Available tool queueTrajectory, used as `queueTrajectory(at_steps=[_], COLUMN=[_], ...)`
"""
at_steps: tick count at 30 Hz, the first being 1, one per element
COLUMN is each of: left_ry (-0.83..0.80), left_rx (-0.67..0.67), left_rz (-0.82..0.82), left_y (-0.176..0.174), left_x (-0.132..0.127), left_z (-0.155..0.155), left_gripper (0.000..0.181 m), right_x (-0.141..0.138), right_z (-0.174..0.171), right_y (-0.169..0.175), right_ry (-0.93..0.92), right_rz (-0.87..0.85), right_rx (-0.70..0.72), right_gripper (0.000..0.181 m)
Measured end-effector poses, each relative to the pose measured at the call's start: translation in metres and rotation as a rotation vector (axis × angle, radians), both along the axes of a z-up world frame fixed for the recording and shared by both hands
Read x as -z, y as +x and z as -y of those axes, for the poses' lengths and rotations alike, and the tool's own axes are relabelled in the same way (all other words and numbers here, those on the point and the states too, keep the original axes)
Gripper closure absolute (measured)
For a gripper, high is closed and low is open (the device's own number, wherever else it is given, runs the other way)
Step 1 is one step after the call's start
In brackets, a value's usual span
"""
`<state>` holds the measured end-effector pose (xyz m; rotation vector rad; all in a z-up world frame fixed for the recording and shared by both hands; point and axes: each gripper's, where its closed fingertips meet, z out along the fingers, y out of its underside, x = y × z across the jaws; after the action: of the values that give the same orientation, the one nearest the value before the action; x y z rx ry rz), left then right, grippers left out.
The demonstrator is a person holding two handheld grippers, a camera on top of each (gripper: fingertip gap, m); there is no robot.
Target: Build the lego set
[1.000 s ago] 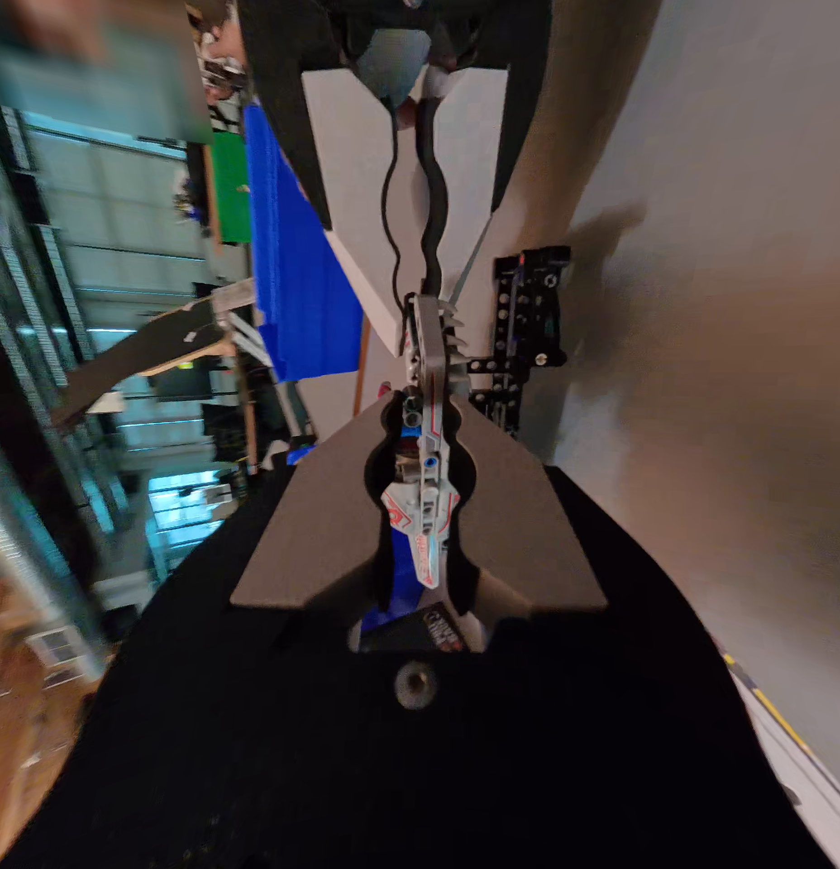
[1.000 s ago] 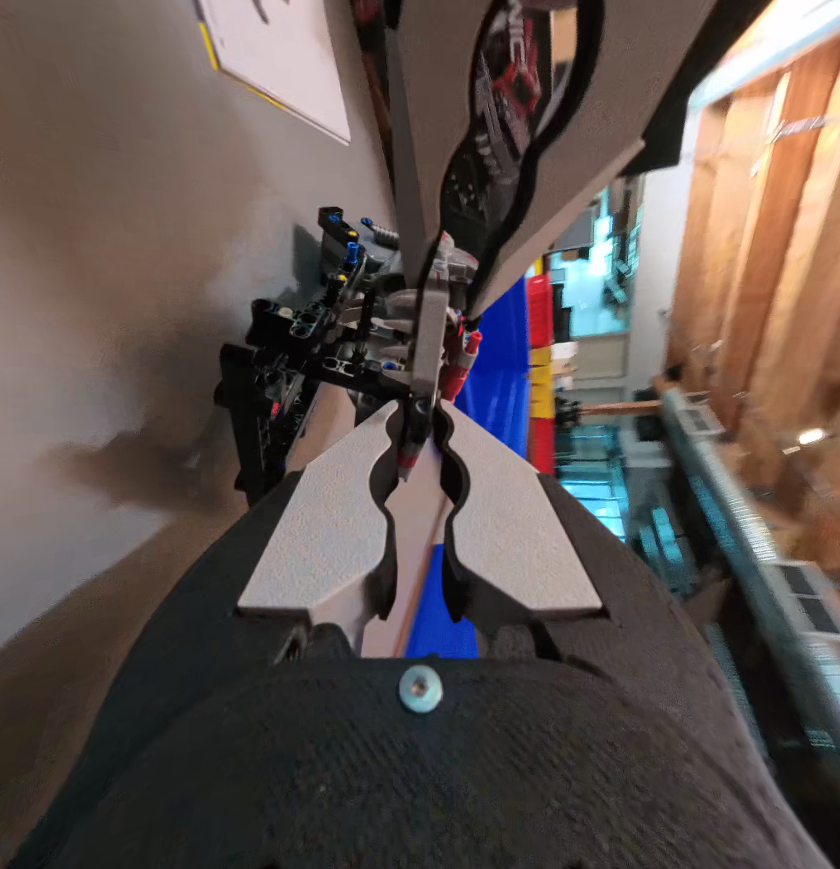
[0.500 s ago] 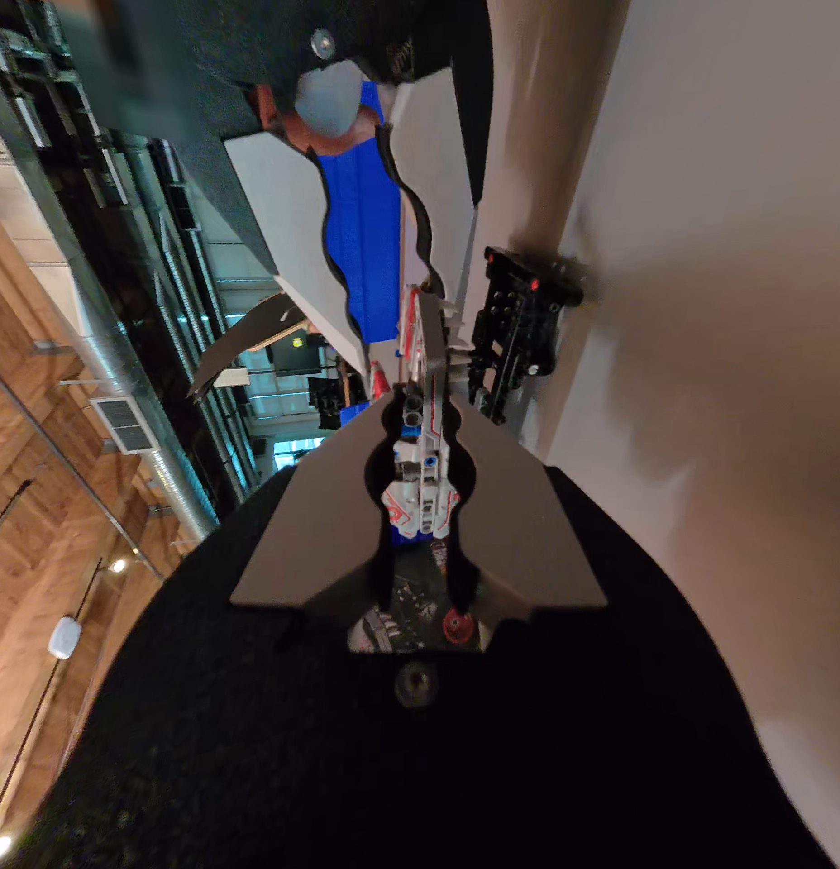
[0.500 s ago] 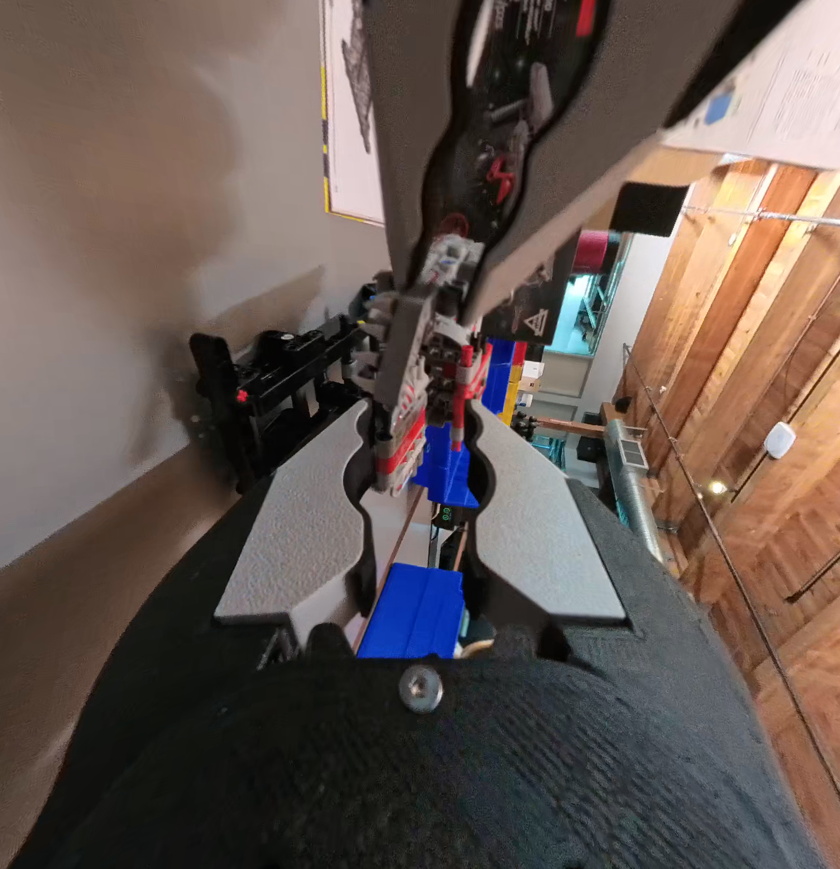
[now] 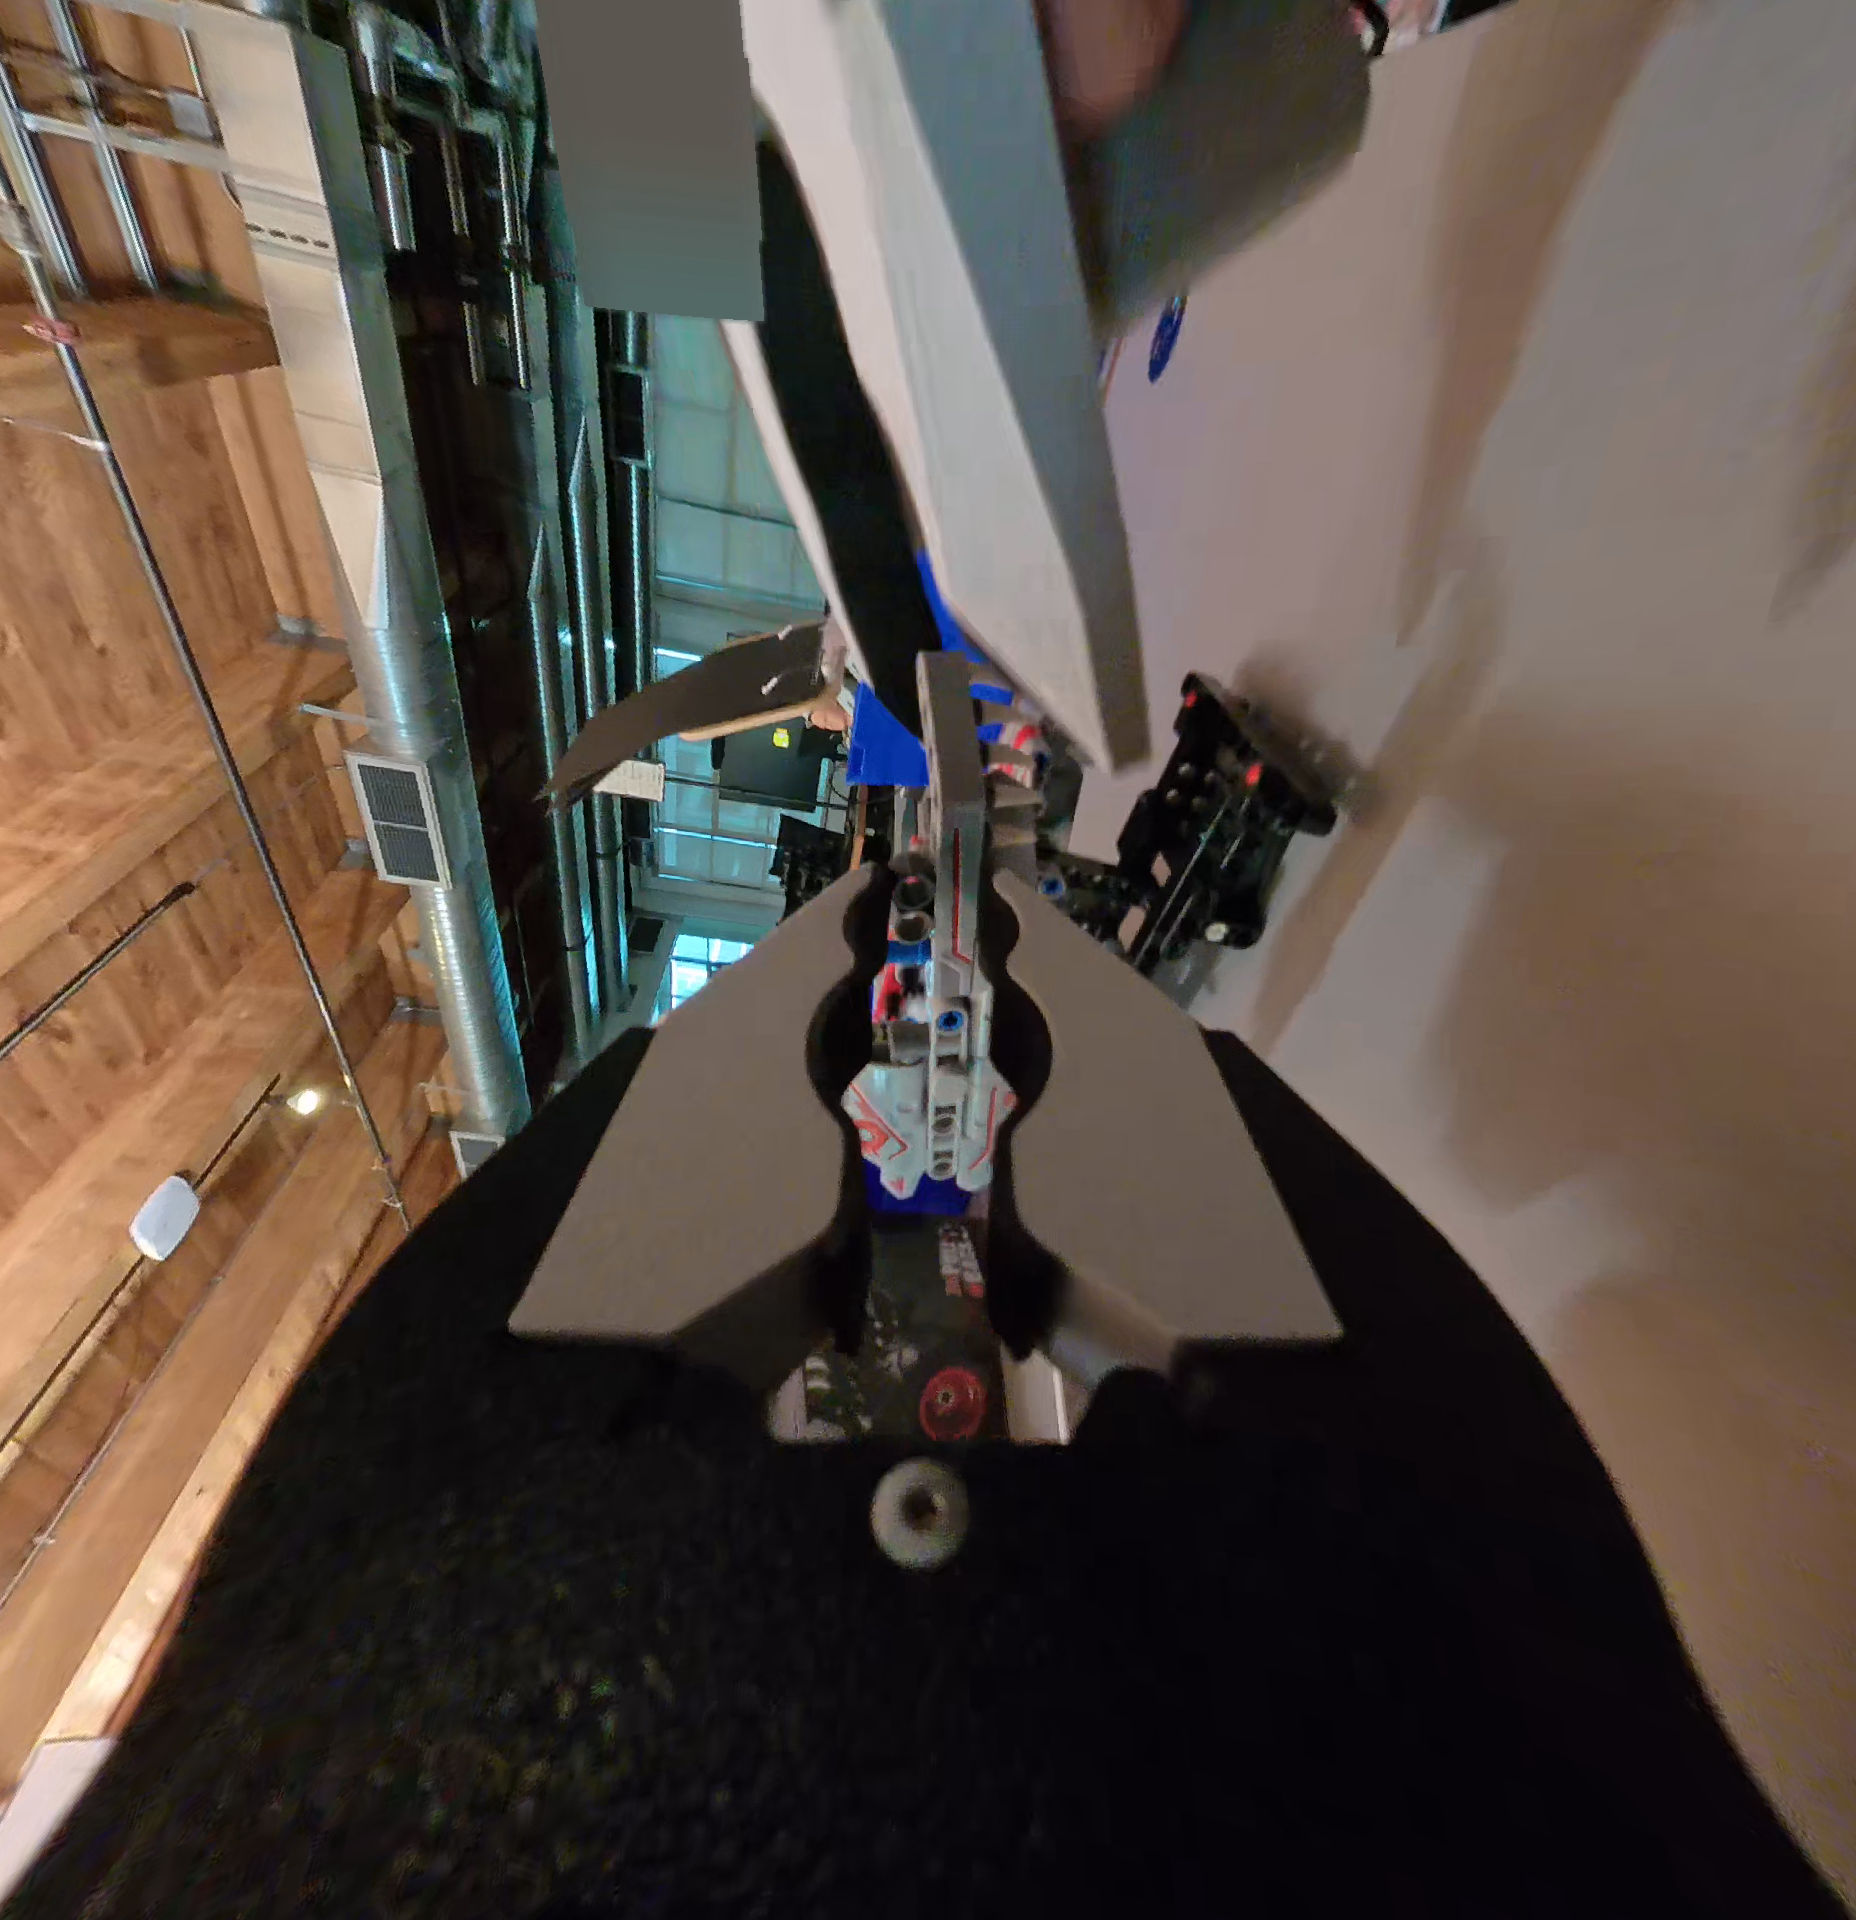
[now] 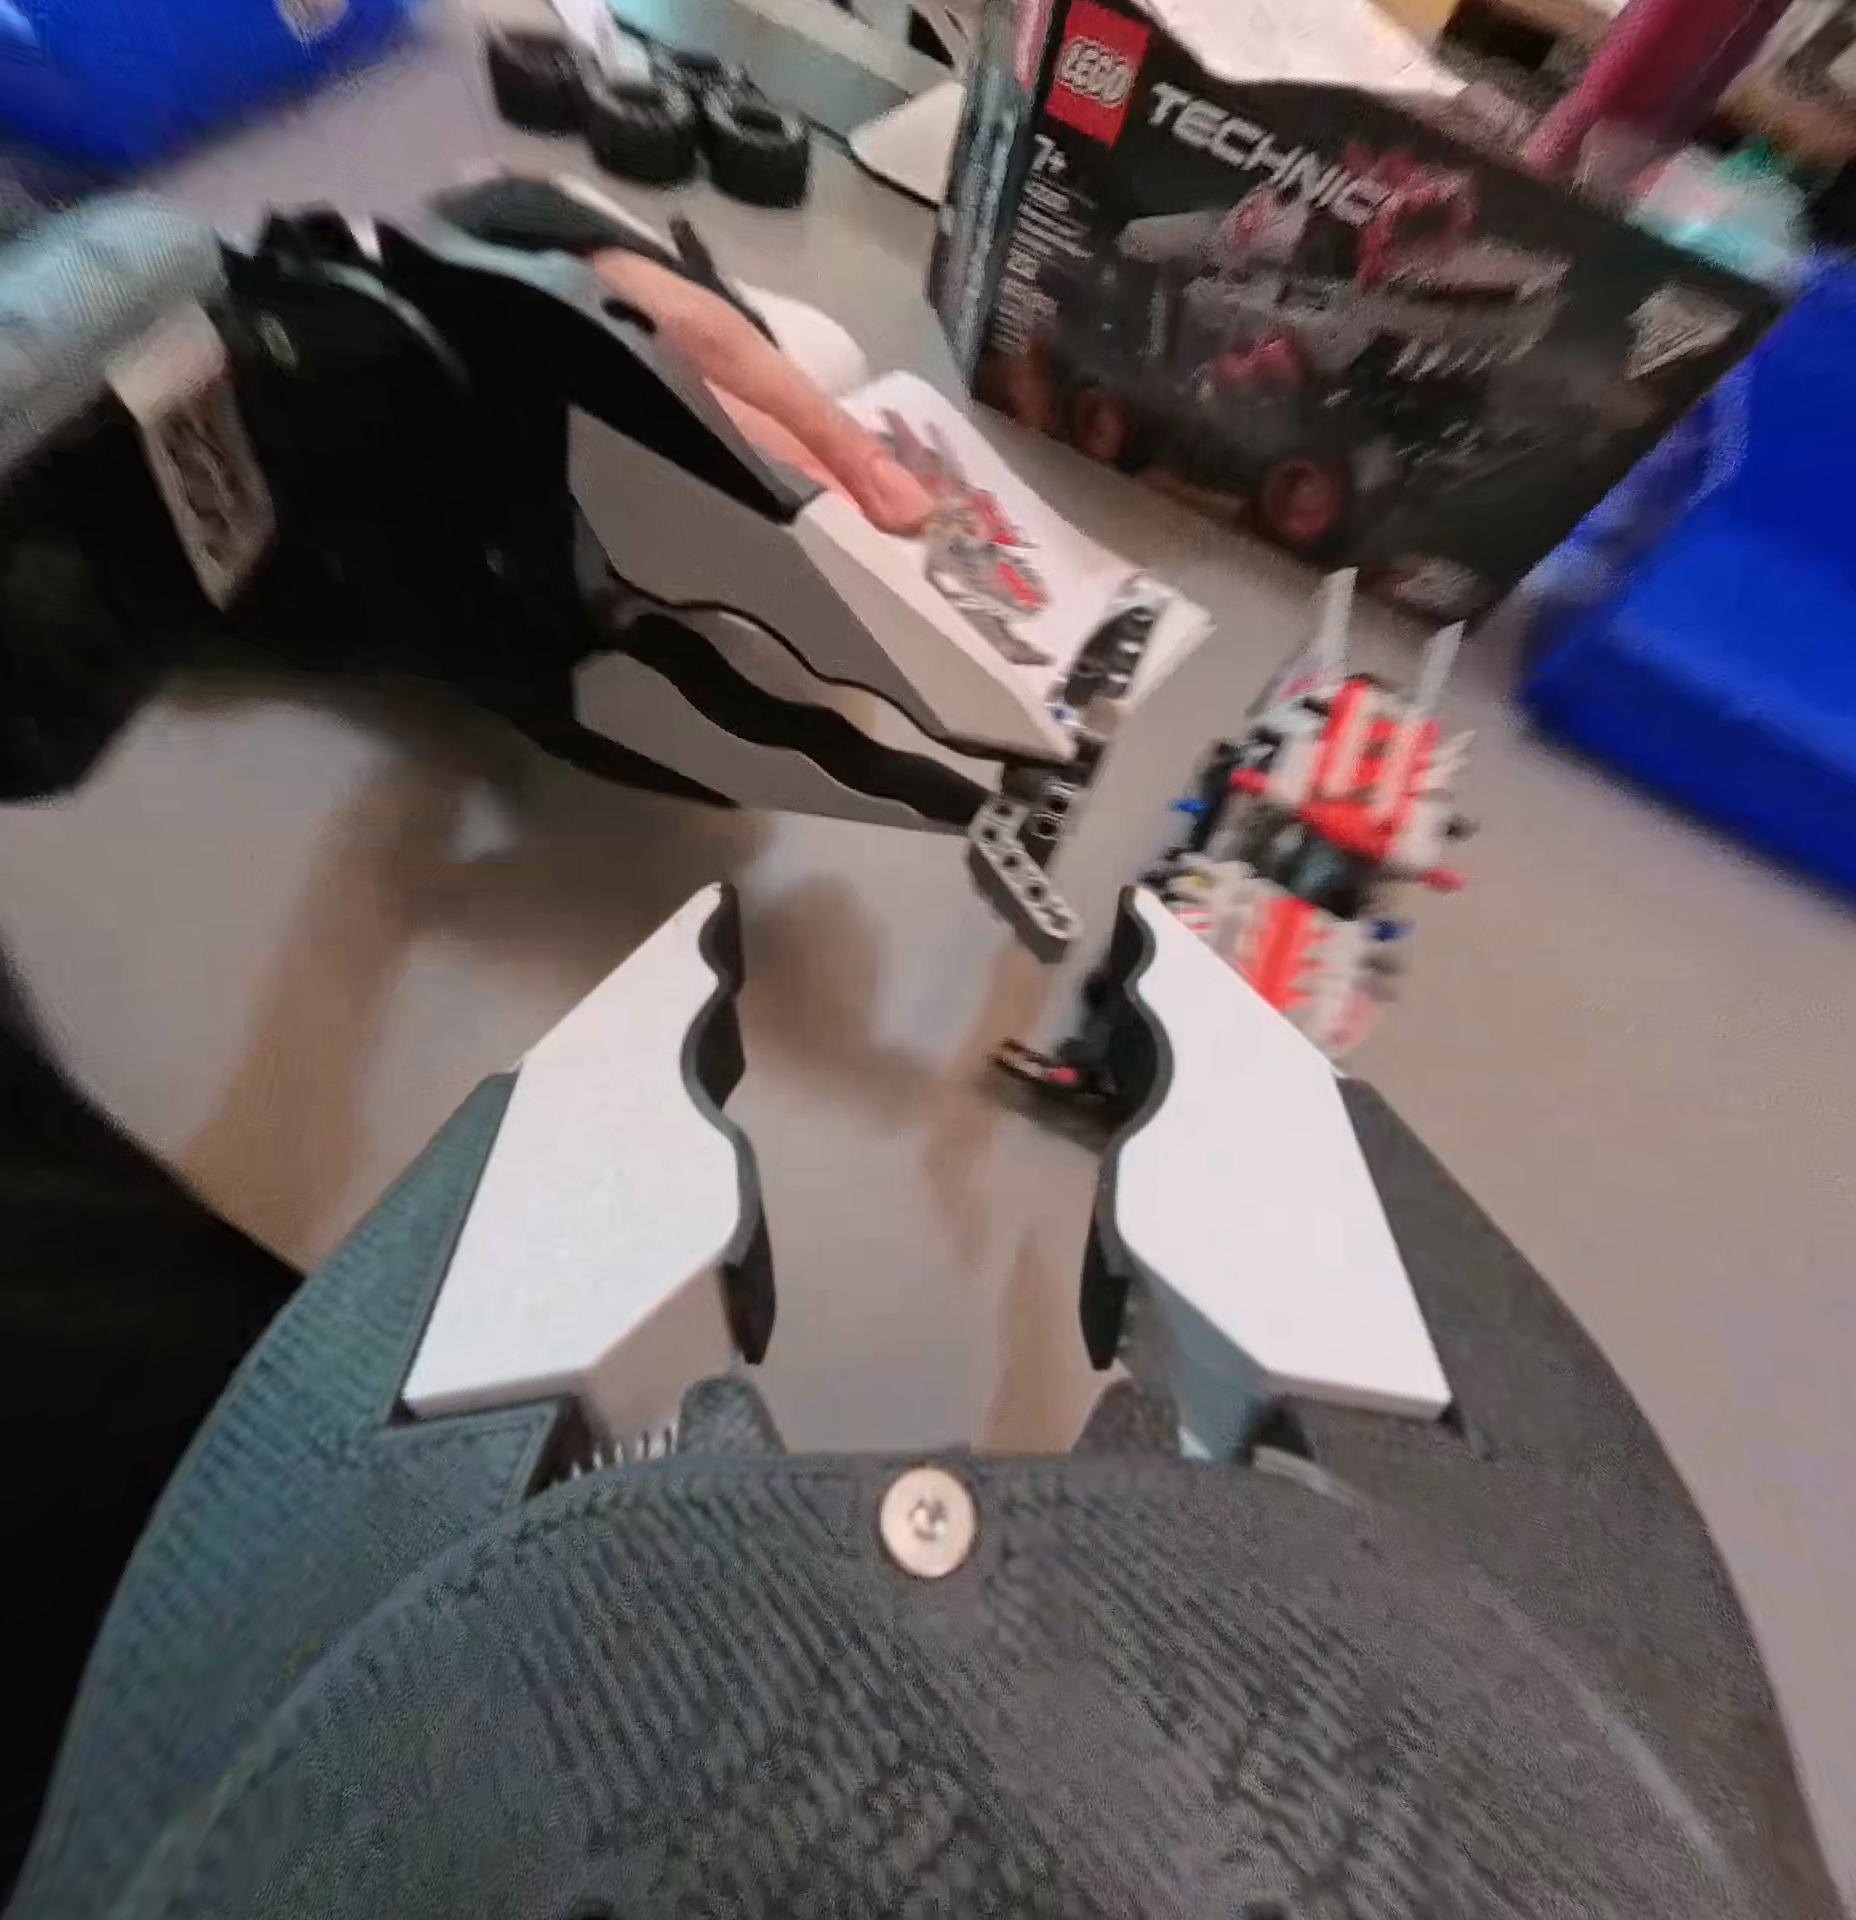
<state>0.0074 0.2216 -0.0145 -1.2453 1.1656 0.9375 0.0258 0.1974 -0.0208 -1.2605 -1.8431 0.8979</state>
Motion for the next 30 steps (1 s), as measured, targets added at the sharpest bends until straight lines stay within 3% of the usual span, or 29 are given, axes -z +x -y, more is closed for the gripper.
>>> queueTrajectory(at_steps=[5,7,18,22,30], left_ry=[0.023,0.025,0.048,0.019,-0.028], left_rx=[0.056,0.063,0.060,0.109,0.142], left_rz=[-0.056,-0.060,-0.061,0.052,0.113], left_y=[0.015,0.016,0.010,0.009,0.011], left_x=[0.002,0.002,-0.002,-0.004,-0.001], left_z=[0.006,0.007,0.008,0.009,0.011], left_gripper=[0.168,0.168,0.168,0.166,0.164], right_x=[0.011,0.009,0.004,0.002,0.000], right_z=[0.005,0.004,0.006,0.001,-0.002], right_y=[-0.009,-0.009,-0.015,-0.011,-0.010], right_ry=[-0.271,-0.319,-0.364,-0.374,-0.346], right_rz=[-0.049,-0.064,-0.129,-0.181,-0.231], right_rx=[0.074,0.065,0.045,0.053,0.029], right_gripper=[0.122,0.136,0.141,0.156,0.158])
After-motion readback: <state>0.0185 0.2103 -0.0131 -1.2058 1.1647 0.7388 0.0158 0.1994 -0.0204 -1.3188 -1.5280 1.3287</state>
